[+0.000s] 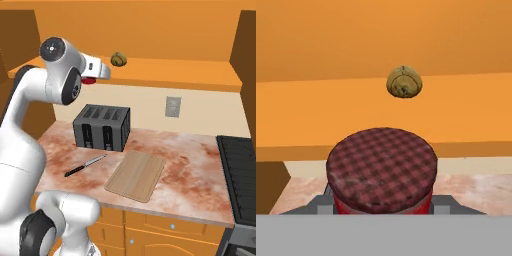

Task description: Pick the bread, place it on the cutting board, pick the jam, place it on the counter, and close the cabinet.

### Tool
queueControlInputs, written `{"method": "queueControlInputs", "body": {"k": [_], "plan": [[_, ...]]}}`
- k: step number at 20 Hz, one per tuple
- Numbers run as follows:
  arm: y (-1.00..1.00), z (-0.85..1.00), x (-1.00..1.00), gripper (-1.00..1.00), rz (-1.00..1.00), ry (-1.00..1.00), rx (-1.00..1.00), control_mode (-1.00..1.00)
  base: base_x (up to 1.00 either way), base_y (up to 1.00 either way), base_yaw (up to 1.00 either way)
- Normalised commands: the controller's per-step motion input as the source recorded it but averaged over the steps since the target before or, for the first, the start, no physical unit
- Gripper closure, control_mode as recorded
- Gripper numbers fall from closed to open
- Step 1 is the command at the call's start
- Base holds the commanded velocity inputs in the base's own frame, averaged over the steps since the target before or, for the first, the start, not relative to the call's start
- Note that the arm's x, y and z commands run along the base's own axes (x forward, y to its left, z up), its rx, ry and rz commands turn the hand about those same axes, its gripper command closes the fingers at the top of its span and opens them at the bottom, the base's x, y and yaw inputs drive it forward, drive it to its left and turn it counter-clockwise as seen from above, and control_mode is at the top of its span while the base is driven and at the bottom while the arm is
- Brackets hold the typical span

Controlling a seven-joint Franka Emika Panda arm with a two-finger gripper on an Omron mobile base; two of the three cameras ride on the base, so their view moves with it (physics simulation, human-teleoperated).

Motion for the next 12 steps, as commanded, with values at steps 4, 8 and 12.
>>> {"method": "queueControlInputs", "body": {"k": [4, 8, 12], "plan": [[0.0, -0.05, -0.59, 1.0, 0.0, 0.01, 0.0, -1.0, 0.0, 0.0, 0.0], [0.01, -0.12, -0.52, 1.0, 0.0, 0.01, 0.0, -1.0, 0.0, 0.0, 0.0], [0.07, -0.12, -0.43, 1.0, 0.0, 0.0, 0.0, -1.0, 0.0, 0.0, 0.0]]}}
